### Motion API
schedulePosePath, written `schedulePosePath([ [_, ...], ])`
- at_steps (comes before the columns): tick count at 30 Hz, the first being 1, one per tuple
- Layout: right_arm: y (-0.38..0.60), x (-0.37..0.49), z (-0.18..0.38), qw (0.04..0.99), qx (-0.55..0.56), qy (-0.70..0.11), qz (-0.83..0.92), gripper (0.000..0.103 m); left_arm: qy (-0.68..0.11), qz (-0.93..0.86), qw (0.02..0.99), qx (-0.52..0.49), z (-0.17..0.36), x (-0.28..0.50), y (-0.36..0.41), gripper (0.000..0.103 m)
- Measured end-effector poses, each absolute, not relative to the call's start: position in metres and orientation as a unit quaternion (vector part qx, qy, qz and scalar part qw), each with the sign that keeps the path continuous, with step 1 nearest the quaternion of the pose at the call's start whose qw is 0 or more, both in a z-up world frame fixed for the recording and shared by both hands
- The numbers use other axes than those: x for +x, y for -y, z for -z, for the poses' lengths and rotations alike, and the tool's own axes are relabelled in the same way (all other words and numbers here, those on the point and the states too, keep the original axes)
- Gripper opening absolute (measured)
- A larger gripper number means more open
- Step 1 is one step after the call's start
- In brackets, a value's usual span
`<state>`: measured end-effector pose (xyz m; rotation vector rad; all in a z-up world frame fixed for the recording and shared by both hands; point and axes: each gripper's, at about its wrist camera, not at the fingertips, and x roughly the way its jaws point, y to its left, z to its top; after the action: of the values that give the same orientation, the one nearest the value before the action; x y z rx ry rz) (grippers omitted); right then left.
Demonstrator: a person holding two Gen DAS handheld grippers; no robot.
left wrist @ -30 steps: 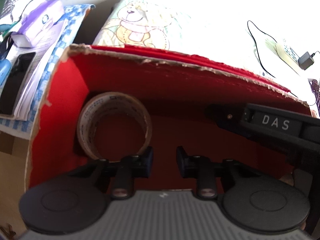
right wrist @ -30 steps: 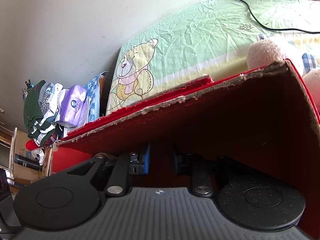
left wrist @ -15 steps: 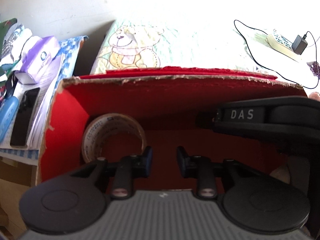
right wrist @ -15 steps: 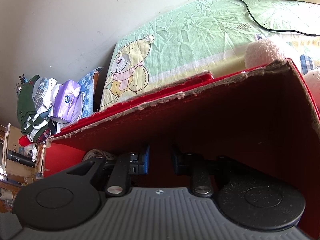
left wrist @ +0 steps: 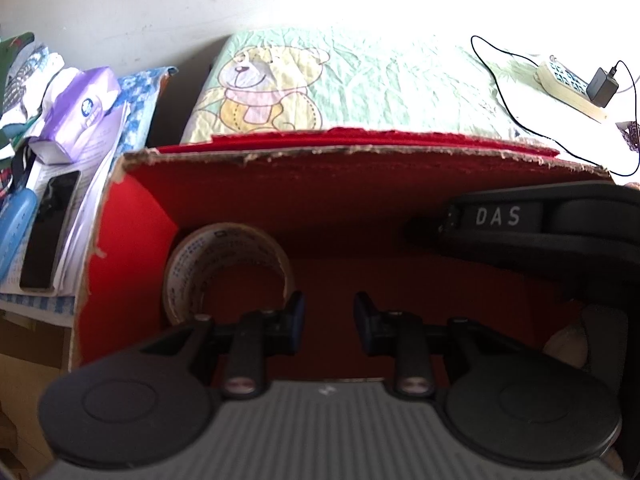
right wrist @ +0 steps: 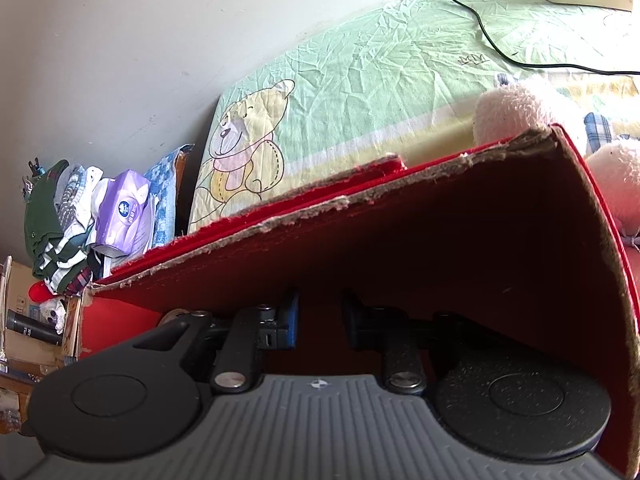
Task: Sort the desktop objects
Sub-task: 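Lower the tape roll onto the box floor and open the right gripper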
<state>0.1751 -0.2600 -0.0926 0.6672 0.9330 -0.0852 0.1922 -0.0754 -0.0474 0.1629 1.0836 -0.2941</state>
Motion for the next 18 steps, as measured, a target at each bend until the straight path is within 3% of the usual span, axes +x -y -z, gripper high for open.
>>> schedulePosePath([
  [18,0.2587,0.1751,0.0886,0.846,0.306,-0.436,0.036,0.026,-0.501,0.141,0.850,0.081,0.0449,0.1909,0.0772,0.032],
])
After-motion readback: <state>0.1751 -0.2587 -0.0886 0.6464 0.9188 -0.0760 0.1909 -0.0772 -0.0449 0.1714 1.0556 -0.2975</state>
